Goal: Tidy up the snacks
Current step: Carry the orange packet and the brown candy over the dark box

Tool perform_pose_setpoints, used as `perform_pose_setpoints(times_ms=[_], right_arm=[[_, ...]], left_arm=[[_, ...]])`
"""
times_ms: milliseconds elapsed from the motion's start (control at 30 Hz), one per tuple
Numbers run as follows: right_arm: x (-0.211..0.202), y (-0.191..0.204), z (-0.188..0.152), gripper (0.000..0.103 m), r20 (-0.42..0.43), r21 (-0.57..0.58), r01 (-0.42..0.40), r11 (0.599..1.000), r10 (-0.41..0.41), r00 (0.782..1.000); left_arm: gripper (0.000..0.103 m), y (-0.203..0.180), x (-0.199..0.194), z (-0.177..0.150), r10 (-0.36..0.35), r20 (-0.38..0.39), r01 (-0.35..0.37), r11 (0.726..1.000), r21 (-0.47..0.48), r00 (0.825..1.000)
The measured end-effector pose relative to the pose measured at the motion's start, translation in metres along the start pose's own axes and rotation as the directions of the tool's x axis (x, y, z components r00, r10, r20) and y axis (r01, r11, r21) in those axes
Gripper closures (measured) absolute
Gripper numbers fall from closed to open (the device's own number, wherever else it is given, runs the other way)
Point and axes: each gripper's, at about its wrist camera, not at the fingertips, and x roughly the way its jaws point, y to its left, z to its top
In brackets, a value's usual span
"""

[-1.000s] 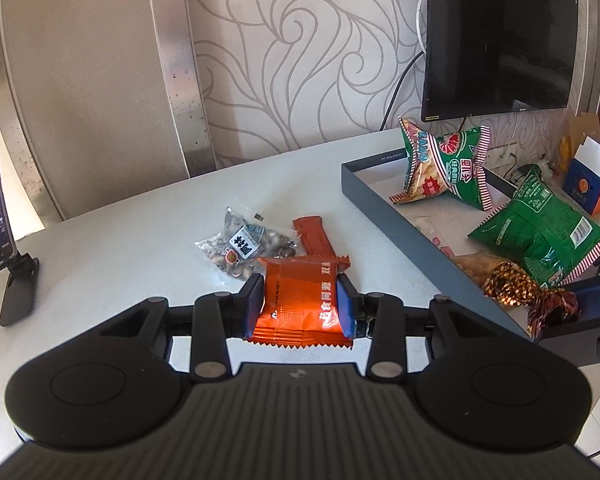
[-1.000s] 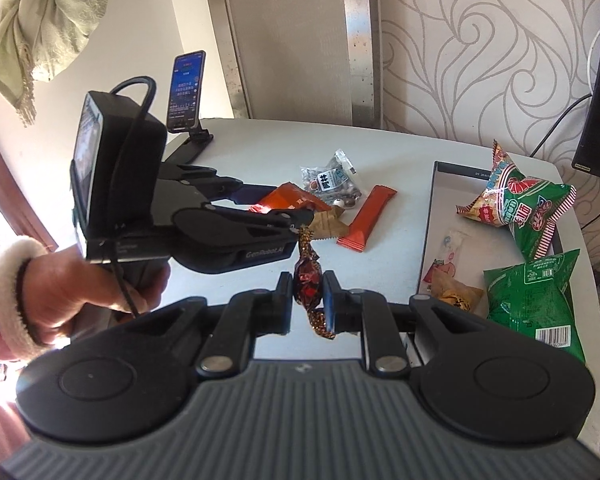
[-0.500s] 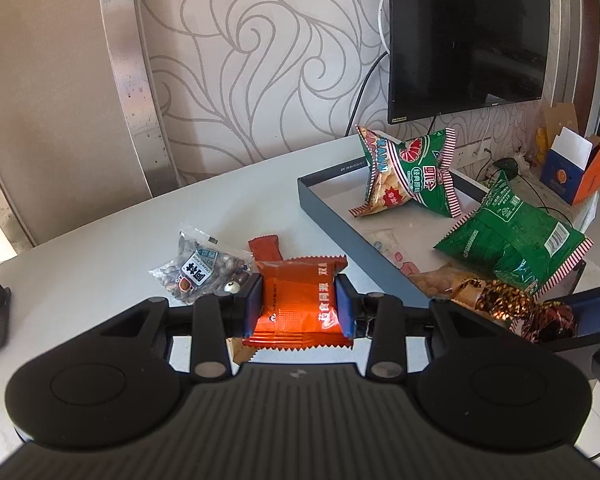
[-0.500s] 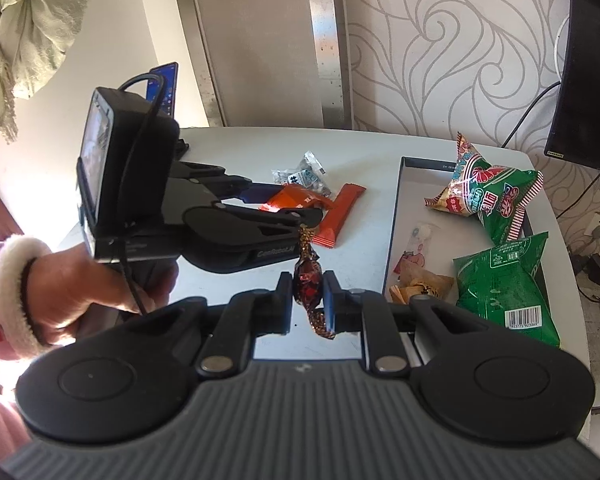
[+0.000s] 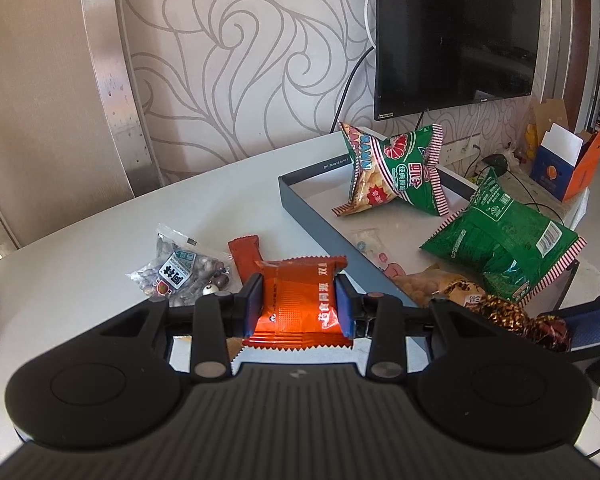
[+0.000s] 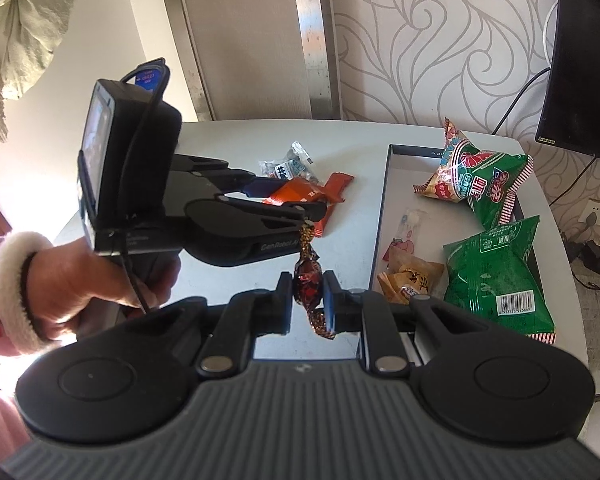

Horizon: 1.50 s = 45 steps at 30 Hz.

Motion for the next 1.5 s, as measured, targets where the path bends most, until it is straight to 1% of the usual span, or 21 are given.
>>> perform_pose_setpoints(times_ms=[433,700,900,1133,1500], right_arm=[[-0.001,-0.010,0.001,0.085,-0.001,0.010,0.011,1.000,-0.011,1.000],[-0.006,-0.023,-0.002,0.085,-0.002,0.031,0.036,0.999,-0.036,0.999],[-0.013,-0.037,-0.010,0.085,-0.009,0.060,0.071,0.996,-0.071,0.997],[-0.027,-0.053,-0.018,0.085,-0.013,0.102,0.131,0.986,-0.130,0.991],[-0.039,-0.070,-0.030,0.085,-0.036,0.153,0.197,0.968,-0.194,0.980]], left_arm=[[0.060,-0.011,0.009,0.013,-0.020,0.014,0.020,1.000,-0.001,1.000],[0.060,-0.031,0.025,0.033,-0.052,0.030,0.052,0.998,0.025,0.998],[0.060,-0.048,0.051,0.047,-0.076,0.023,0.075,0.996,0.045,0.997],[0.060,-0.067,0.086,0.058,-0.094,0.001,0.094,0.994,0.063,0.996],[0.060,-0.086,0.128,0.063,-0.106,-0.044,0.110,0.991,0.083,0.993]])
